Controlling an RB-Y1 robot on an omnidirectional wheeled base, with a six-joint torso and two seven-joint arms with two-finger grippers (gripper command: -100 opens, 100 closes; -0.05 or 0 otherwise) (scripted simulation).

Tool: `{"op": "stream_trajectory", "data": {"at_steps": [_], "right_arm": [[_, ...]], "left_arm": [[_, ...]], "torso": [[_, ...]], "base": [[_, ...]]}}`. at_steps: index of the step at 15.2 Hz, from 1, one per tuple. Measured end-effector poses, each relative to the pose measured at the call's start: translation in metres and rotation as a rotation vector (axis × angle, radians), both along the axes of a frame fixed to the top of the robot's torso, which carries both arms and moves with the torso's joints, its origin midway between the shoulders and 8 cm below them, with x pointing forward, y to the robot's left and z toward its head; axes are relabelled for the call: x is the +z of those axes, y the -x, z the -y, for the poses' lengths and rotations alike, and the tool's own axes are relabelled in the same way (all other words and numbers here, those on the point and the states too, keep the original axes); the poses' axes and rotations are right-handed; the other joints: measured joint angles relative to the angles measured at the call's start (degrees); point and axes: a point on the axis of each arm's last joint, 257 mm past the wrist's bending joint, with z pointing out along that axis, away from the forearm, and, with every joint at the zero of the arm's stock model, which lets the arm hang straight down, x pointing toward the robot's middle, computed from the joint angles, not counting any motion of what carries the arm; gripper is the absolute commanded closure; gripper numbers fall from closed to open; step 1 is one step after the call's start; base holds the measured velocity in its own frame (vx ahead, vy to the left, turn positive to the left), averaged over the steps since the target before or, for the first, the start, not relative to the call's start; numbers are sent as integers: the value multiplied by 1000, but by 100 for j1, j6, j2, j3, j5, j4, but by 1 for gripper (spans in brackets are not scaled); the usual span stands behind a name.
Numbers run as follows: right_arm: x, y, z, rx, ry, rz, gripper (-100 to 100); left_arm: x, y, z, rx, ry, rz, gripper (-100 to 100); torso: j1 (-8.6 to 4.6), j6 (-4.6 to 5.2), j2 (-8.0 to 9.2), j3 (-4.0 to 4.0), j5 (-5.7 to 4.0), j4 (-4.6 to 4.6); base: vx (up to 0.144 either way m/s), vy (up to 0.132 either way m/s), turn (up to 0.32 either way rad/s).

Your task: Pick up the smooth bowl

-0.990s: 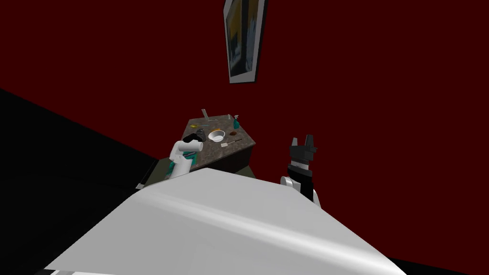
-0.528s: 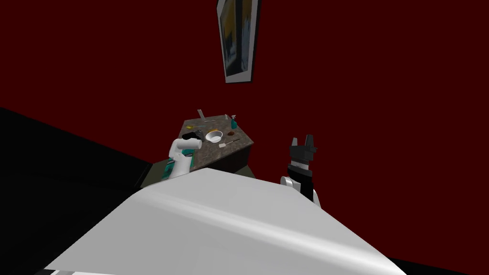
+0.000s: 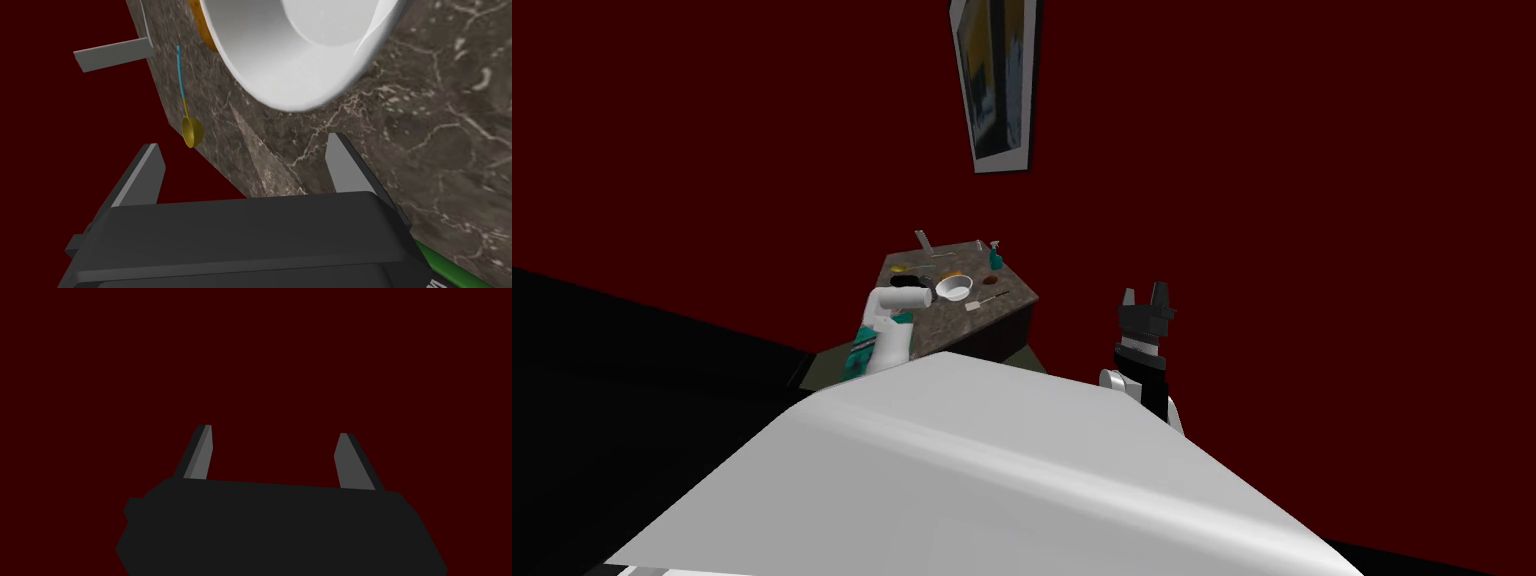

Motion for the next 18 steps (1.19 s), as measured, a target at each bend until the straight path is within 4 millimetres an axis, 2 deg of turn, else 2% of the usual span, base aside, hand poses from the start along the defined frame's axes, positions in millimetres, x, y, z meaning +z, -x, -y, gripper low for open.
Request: {"op": "stream_trajectory", "data": {"at_steps": [13,18], "right_arm": [[0,0,0,0,0,0,0],[0,0,0,0,0,0,0]], "left_arm": [[-25,30,-14,127,141,-150,-100],[-36,43,-13,175,206,-211,-100]], "torso": [[0,0,-2,-1,0,0],[1,-3,-2,-1,0,-1]], "base": [[-3,6,-116],[0,7,-106]]}}
